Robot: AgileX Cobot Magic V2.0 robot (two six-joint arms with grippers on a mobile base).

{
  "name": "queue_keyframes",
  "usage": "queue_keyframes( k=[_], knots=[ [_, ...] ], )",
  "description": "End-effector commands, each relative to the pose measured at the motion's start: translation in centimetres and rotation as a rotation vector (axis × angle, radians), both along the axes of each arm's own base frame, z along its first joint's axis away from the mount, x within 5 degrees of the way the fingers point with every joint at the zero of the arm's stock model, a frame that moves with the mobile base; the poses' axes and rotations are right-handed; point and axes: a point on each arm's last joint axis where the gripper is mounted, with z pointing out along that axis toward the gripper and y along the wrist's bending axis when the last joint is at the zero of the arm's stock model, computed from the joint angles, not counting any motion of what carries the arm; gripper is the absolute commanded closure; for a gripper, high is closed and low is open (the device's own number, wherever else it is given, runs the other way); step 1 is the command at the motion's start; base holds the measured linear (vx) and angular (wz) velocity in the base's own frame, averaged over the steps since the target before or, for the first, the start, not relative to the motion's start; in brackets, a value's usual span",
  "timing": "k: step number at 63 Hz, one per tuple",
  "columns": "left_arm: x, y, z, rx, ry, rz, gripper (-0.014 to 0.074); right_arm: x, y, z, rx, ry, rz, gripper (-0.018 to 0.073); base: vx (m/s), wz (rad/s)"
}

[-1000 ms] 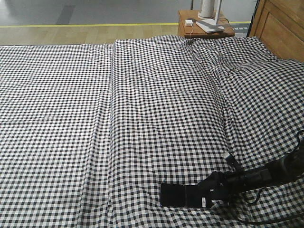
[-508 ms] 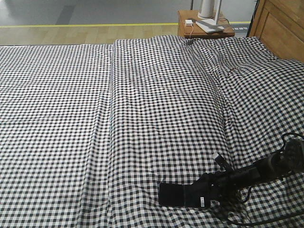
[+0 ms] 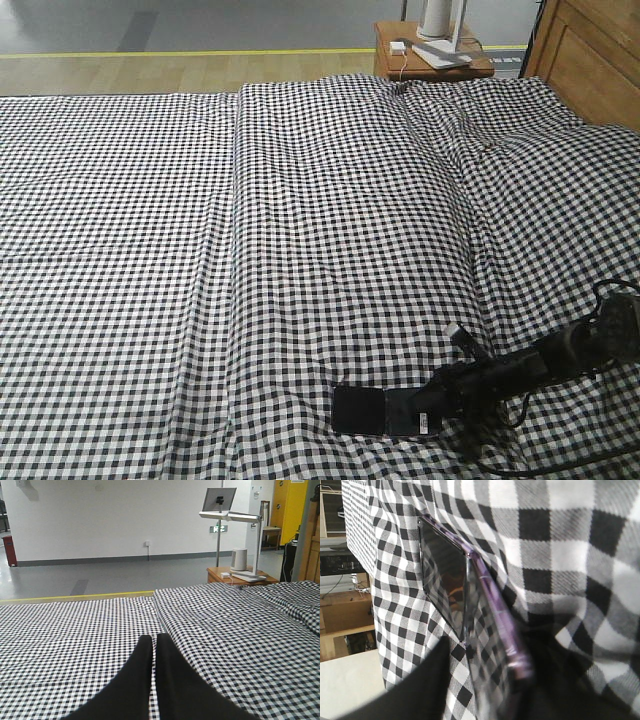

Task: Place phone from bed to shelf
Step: 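Close the right gripper on the black phone's edge, then lift the phone with the right gripper up off the bed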

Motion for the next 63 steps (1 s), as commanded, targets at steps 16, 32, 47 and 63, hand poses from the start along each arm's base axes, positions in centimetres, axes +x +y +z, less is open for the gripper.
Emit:
queue_keyframes(
  k=[16,32,47,63],
  knots=[
    [-0.2,0.0,1.5,-0.023,-0.101,-0.004,0.0595,2.2,-0.5,3.7,0.129,-0.072,0.022,0.0570,0.00,0.00],
    [-0.2,0.0,1.5,-0.023,-0.101,-0.004,0.0595,2.3,-4.0,4.3,0.115,0.001,-0.098,0.0567,0.00,0.00],
    [-0.2,0.0,1.5,-0.023,-0.101,-0.004,0.0595,3.7,-4.6,8.4,0.060,-0.086,-0.037,0.0563,0.00,0.00],
    [-0.2,0.0,1.5,-0.023,-0.101,-0.004,0.0595,5.7,-4.8,15.0,0.018,-0.200,-0.039,0.0562,0.00,0.00]
  ],
)
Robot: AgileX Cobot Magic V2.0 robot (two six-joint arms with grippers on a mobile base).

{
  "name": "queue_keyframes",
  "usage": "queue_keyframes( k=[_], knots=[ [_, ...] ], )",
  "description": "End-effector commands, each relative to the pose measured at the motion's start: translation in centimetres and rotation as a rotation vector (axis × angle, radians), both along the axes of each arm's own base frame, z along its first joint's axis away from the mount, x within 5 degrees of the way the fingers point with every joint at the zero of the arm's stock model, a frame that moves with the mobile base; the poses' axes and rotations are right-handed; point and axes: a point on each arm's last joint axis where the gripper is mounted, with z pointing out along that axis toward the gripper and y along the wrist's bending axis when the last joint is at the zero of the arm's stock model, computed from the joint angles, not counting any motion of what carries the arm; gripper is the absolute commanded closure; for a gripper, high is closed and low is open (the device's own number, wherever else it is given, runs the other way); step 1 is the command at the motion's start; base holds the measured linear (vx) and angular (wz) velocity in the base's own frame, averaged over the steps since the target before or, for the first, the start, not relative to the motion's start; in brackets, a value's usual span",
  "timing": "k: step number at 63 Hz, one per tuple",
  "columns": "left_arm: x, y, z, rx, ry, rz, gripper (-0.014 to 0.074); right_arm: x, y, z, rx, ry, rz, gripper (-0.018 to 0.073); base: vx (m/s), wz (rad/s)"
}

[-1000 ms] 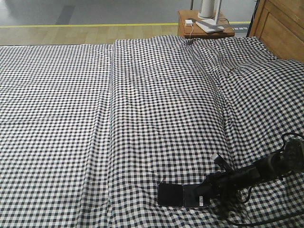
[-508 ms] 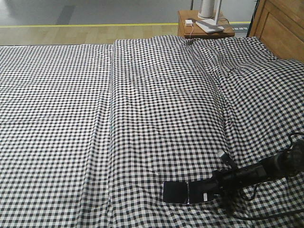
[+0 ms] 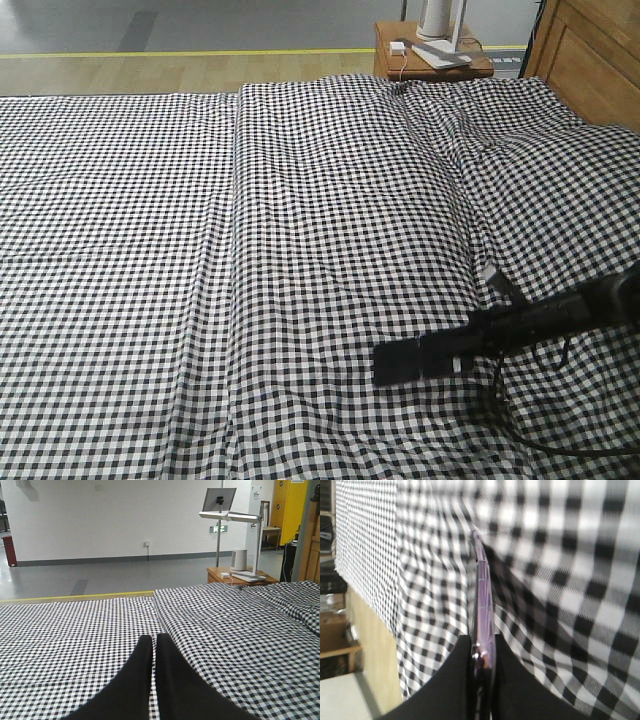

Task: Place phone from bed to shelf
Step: 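Lift the phone with the right gripper up off the bed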

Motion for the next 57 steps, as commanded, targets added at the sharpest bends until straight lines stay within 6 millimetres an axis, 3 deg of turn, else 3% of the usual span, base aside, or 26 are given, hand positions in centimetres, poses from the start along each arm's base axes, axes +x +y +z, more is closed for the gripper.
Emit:
queue_keyframes(
  k=[1,12,57],
  knots=[
    [-0.2,0.0,1.5,-0.023,-0.100,-0.004,0.0595,1.5,0.3,7.0,0.090,-0.096,0.040,0.0562,0.00,0.00],
    [-0.2,0.0,1.5,-0.023,-0.100,-0.004,0.0595,1.1,1.4,11.9,0.063,-0.184,0.090,0.0562,0.00,0.00],
    [-0.2,0.0,1.5,-0.023,-0.100,-0.004,0.0595,-10.2,4.3,28.5,0.013,-0.492,0.150,0.0562,0.00,0.00]
  ],
)
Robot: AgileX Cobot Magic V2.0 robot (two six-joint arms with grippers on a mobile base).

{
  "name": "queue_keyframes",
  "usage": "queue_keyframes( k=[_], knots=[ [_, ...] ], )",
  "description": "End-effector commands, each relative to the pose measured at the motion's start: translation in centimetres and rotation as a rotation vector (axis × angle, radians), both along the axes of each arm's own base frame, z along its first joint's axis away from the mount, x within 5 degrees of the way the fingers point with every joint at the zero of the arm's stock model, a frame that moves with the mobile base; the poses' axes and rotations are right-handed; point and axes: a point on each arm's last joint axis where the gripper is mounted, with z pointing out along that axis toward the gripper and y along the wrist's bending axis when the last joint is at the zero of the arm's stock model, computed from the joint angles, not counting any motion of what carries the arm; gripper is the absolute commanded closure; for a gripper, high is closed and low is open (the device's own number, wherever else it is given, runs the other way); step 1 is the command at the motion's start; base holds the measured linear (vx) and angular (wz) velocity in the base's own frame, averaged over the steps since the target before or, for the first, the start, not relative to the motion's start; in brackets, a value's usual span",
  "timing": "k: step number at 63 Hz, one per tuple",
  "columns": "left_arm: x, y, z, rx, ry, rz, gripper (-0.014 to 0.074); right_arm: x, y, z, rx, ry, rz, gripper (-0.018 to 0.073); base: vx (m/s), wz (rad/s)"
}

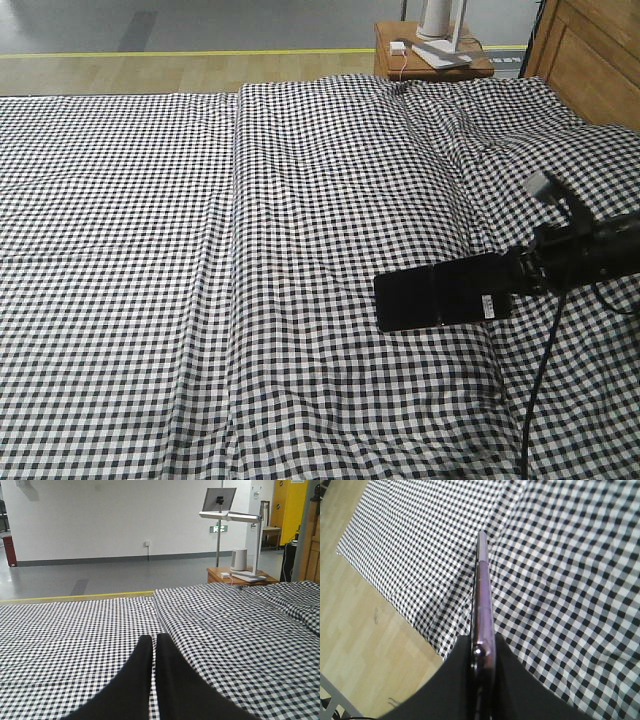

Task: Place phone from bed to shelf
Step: 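Lift the phone with the right gripper up off the bed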

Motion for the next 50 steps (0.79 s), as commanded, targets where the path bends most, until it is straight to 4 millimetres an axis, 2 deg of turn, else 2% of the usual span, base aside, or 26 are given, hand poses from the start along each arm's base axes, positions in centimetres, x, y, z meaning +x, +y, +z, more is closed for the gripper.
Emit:
queue_keyframes(
  k=[1,11,28,35,50],
  knots=[
    [-0.2,0.0,1.5,-0.023,-0.100,-0.004,0.0595,-2.1,1.1,5.4,0.101,-0.109,0.055,0.0562,0.00,0.00],
    [-0.2,0.0,1.5,-0.023,-0.100,-0.004,0.0595,-4.5,2.0,9.2,0.127,-0.242,0.038,0.0562,0.00,0.00],
    [-0.2,0.0,1.5,-0.023,-0.100,-0.004,0.0595,-6.8,3.2,14.2,0.223,-0.422,0.000,0.0562,0.00,0.00],
    [-0.2,0.0,1.5,-0.023,-0.100,-0.004,0.0595,-7.6,4.9,15.2,0.252,-0.450,0.048,0.0562,0.00,0.00],
    [-0.2,0.0,1.5,-0.023,-0.100,-0.004,0.0595,-9.9,10.7,16.1,0.309,-0.441,0.266,0.0562,0.00,0.00]
  ],
)
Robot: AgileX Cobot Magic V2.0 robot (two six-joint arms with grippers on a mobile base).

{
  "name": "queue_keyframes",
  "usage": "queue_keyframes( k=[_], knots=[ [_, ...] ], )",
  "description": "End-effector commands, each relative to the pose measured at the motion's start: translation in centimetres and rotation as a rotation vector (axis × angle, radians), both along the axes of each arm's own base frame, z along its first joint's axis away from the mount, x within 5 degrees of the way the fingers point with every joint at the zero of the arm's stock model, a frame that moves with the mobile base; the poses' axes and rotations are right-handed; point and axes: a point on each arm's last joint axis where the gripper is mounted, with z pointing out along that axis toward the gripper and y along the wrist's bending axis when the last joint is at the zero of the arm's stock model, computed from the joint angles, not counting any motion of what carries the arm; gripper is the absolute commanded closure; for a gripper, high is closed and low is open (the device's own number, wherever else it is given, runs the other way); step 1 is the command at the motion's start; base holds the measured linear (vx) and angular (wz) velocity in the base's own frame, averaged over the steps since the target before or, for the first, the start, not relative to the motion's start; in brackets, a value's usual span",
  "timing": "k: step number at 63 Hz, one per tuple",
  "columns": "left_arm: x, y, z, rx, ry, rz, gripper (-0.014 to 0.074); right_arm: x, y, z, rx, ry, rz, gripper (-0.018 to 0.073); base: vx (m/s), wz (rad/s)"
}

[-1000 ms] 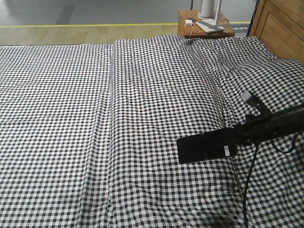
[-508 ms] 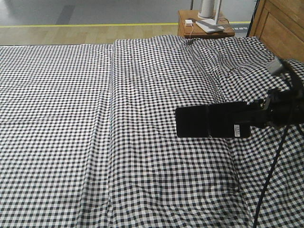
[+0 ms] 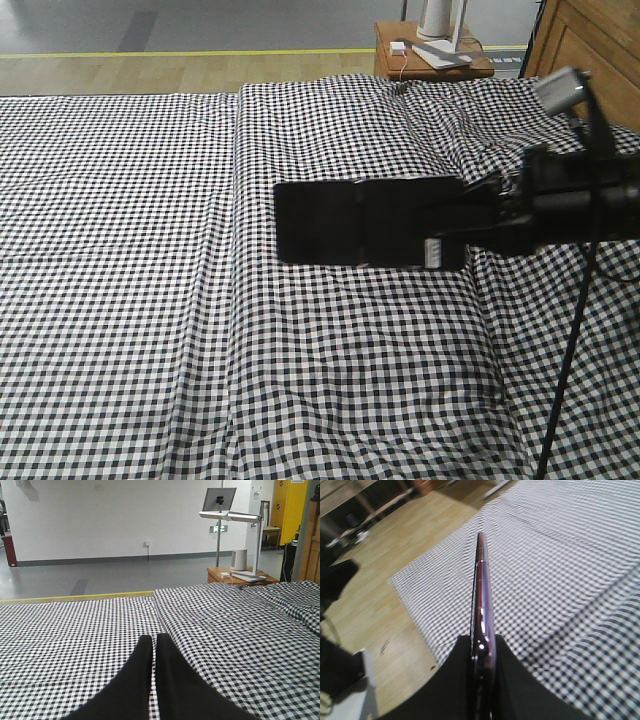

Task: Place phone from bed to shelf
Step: 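Lift the phone with the right gripper up off the bed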

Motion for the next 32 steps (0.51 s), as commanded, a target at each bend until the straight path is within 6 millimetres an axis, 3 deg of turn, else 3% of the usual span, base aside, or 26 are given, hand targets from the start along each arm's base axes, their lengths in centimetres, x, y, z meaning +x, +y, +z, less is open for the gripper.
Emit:
queue_keyframes(
  k=[1,16,32],
  knots=[
    [-0.2,0.0,1.5,-0.023,-0.100,-0.004,0.0595,-2.2,2.3,2.8,0.119,-0.037,0.139,0.0562,0.00,0.00],
    [-0.2,0.0,1.5,-0.023,-0.100,-0.004,0.0595,-4.4,5.3,3.5,0.127,-0.035,0.269,0.0562,0.00,0.00],
    [-0.2,0.0,1.5,-0.023,-0.100,-0.004,0.0595,-5.6,6.8,3.7,0.129,-0.036,0.340,0.0562,0.00,0.00]
  ],
)
